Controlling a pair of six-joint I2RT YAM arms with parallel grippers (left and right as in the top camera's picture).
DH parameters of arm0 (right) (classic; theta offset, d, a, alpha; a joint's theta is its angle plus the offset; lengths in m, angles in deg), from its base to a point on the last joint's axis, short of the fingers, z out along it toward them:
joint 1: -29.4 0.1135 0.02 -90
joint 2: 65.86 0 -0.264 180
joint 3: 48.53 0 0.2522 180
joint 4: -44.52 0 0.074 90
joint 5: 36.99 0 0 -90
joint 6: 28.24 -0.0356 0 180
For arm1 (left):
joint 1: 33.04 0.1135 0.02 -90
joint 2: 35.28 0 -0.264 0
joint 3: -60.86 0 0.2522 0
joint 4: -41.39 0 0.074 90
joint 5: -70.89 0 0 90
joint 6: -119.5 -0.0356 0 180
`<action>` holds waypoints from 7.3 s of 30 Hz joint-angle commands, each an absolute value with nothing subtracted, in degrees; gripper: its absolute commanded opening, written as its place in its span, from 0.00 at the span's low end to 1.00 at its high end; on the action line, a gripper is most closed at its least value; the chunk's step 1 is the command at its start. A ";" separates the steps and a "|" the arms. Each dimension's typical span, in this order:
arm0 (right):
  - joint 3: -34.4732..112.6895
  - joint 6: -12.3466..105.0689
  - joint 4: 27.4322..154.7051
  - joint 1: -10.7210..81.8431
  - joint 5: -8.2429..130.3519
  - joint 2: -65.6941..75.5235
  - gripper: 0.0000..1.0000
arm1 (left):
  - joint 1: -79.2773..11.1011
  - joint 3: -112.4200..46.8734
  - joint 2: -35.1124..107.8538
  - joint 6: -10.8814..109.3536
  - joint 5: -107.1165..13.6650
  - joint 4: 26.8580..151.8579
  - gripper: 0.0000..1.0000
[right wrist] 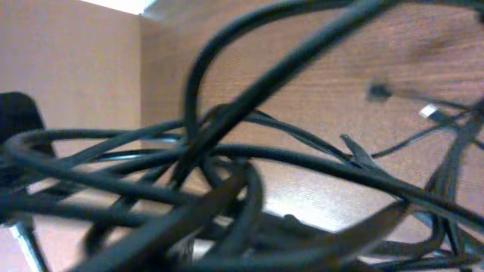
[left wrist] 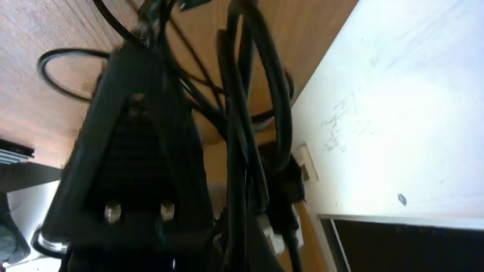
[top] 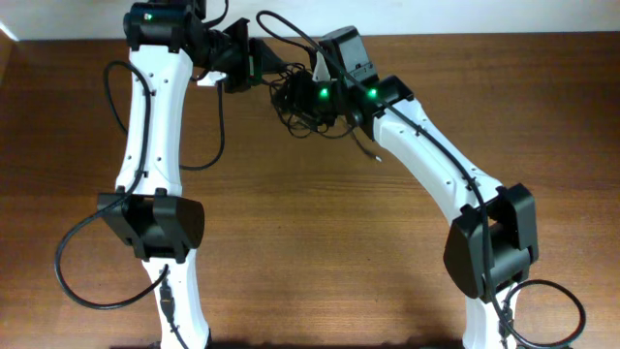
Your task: Untangle cables
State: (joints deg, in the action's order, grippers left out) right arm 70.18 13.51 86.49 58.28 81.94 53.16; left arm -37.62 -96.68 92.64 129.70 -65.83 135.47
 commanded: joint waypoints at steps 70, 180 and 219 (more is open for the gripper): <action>64.56 54.12 134.57 -16.27 99.36 17.49 0.08 | -35.19 -97.58 85.78 31.76 -25.48 134.24 0.00; 61.76 17.77 97.44 47.46 87.03 43.26 0.57 | -49.18 -97.27 85.89 34.32 -56.85 132.16 0.00; 69.46 55.37 106.25 47.70 101.74 45.03 0.42 | -41.01 -97.27 85.89 35.13 -72.91 132.80 0.00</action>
State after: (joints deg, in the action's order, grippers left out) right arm 66.40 56.15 106.38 47.92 102.16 45.84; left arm -40.96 -96.79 87.18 37.01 -70.86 132.27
